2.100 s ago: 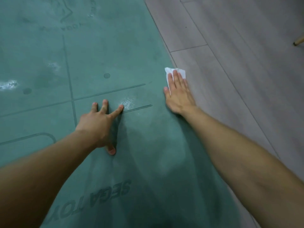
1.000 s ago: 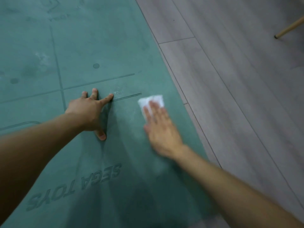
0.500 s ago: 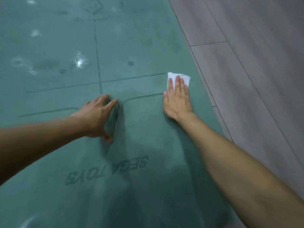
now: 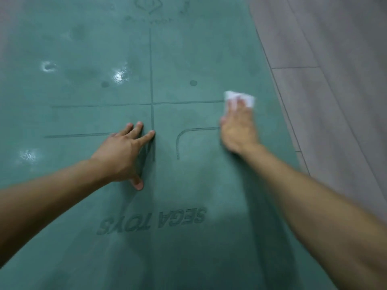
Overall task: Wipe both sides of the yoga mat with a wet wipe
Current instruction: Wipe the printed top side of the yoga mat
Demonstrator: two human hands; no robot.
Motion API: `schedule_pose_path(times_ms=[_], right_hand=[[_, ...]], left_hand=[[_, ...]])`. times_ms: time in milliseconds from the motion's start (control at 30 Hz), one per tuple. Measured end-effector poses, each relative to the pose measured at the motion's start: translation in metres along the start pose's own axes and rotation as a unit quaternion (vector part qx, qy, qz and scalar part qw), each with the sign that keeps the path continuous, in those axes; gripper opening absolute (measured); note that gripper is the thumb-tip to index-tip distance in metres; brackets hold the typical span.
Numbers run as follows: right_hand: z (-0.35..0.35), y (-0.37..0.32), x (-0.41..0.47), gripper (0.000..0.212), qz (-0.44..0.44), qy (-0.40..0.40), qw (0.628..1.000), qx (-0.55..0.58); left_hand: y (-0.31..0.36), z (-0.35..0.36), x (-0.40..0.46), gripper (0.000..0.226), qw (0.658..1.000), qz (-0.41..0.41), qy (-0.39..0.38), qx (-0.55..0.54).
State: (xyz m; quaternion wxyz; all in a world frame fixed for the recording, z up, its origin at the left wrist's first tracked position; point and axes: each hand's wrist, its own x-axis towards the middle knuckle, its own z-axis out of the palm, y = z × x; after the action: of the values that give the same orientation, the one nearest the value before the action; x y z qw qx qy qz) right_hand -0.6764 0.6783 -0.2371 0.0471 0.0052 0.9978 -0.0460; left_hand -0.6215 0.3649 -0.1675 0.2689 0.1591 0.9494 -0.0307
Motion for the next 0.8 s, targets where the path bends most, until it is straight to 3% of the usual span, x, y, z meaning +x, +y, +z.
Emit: schedule_pose_path(times_ms=[100,167,233,333,400,433,500,567,633,667,733,800], right_hand=[[0.016,-0.097,-0.057,0.067,-0.276,-0.051,0.96,-0.003],[0.011,-0.105,-0.066,0.065,-0.365,-0.065,0.929,-0.009],[0.008,-0.07,-0.039,0.064,-0.321,-0.049,0.945,-0.029],[-0.004,-0.015,0.013,0.068,-0.11,-0.042,0.993,-0.027],[-0.004,-0.016,0.026,0.07,-0.027,-0.047,0.998,-0.013],[-0.001,-0.036,0.021,0.072,-0.031,-0.04,0.999,-0.01],[0.009,-0.085,-0.008,0.071,-0.17,-0.032,0.985,-0.019],[0.014,-0.12,-0.043,0.066,-0.391,-0.069,0.917,-0.039],[0.006,-0.121,-0.034,0.063,-0.484,-0.085,0.869,-0.058],[0.001,-0.112,-0.015,0.063,-0.452,-0.082,0.886,-0.063],[-0.007,-0.09,0.033,0.066,-0.296,-0.071,0.951,-0.058],[-0.014,-0.081,0.064,0.067,-0.155,-0.076,0.984,-0.032]], left_hand=[[-0.002,0.001,0.0,0.172,1.0,0.002,0.006,-0.003],[-0.002,0.0,-0.003,0.17,1.0,0.002,0.011,-0.01],[0.0,-0.002,-0.008,0.168,1.0,-0.003,0.02,-0.018],[-0.004,0.001,-0.022,0.164,0.996,-0.055,0.057,-0.034],[-0.007,0.008,-0.028,0.164,0.992,-0.089,0.068,-0.059],[-0.011,0.013,-0.03,0.165,0.99,-0.097,0.067,-0.074],[-0.017,0.018,-0.032,0.168,0.989,-0.096,0.063,-0.091],[-0.022,0.022,-0.03,0.167,0.989,-0.088,0.068,-0.095],[-0.024,0.024,-0.029,0.167,0.989,-0.082,0.077,-0.097],[-0.024,0.024,-0.029,0.167,0.989,-0.081,0.078,-0.099],[-0.024,0.025,-0.029,0.167,0.988,-0.086,0.077,-0.104],[-0.025,0.025,-0.029,0.167,0.988,-0.083,0.076,-0.105]])
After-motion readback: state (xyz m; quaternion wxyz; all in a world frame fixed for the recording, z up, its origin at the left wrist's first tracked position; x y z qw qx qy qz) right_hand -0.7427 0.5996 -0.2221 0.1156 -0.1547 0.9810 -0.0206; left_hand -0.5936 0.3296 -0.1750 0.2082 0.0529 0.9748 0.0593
